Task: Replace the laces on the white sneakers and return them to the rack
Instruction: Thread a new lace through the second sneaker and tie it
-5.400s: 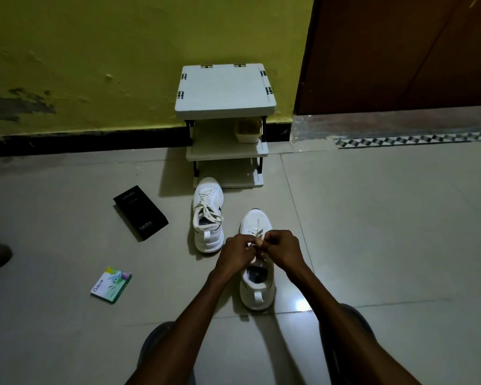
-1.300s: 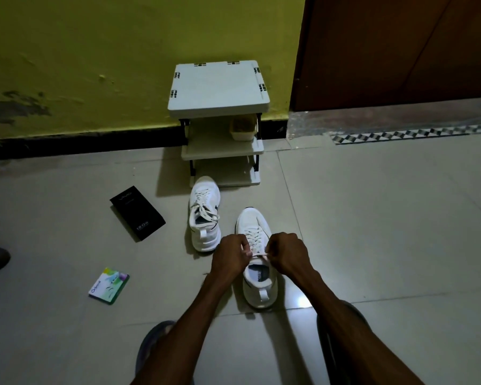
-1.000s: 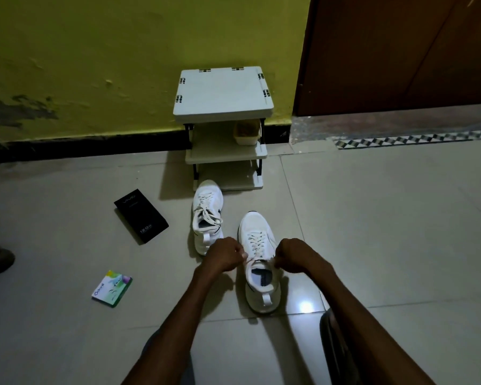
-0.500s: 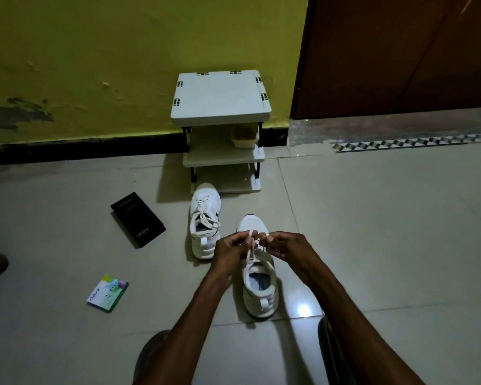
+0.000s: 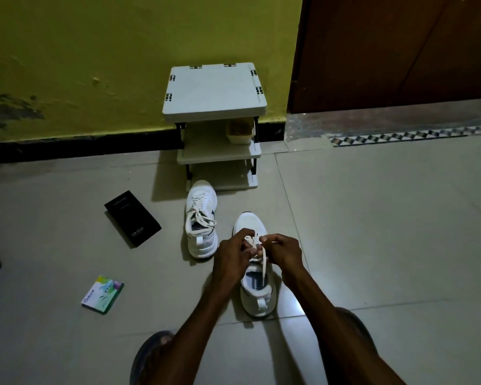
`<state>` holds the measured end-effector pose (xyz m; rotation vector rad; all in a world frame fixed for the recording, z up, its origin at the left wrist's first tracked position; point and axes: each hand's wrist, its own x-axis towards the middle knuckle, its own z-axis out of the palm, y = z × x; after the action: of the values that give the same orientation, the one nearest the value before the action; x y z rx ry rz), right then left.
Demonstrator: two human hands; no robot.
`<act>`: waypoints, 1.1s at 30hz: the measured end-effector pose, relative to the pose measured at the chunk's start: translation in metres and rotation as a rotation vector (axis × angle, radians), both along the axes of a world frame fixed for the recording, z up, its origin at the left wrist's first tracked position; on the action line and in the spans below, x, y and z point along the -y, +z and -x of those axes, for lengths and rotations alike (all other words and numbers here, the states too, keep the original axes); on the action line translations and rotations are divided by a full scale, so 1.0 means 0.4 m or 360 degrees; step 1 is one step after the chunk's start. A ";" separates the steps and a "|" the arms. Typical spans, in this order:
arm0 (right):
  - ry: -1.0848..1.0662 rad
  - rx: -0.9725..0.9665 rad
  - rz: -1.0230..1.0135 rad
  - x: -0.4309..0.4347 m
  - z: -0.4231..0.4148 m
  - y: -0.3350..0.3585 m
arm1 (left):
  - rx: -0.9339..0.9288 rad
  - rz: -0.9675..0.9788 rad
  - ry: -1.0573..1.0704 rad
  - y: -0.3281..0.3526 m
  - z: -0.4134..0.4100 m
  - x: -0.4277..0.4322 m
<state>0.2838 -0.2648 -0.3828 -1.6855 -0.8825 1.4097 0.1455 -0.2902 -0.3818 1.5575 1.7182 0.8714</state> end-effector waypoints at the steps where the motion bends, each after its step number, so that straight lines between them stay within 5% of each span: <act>1: 0.0033 0.0020 0.0013 -0.002 -0.002 0.000 | -0.0182 -0.0062 -0.0080 0.006 0.001 0.000; 4: 0.0197 0.0009 0.0022 -0.006 -0.008 0.001 | -0.0681 -0.0310 -0.0285 0.022 0.007 -0.009; 7: 0.0259 -0.0040 0.0064 -0.012 -0.005 0.008 | -0.0870 -0.0404 -0.0400 0.025 0.009 -0.016; 13: 0.0024 -0.0189 0.0132 -0.019 -0.001 0.019 | -0.0780 -0.0519 -0.0532 0.025 0.032 -0.024; 21: 0.0400 -0.0281 0.0092 -0.016 -0.031 0.031 | -0.0623 -0.0246 -0.0439 0.023 0.036 -0.032; 28: 0.0576 0.0042 -0.0061 -0.024 -0.037 0.047 | -0.0779 -0.0284 -0.0511 0.056 0.042 -0.034; 33: 0.0692 0.0569 -0.0510 -0.008 -0.015 0.054 | -0.0675 -0.0072 -0.0481 0.057 0.051 -0.031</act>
<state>0.2899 -0.2617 -0.3612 -1.5759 -1.6632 1.1593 0.1249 -0.2776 -0.3592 2.0787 1.6800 0.4511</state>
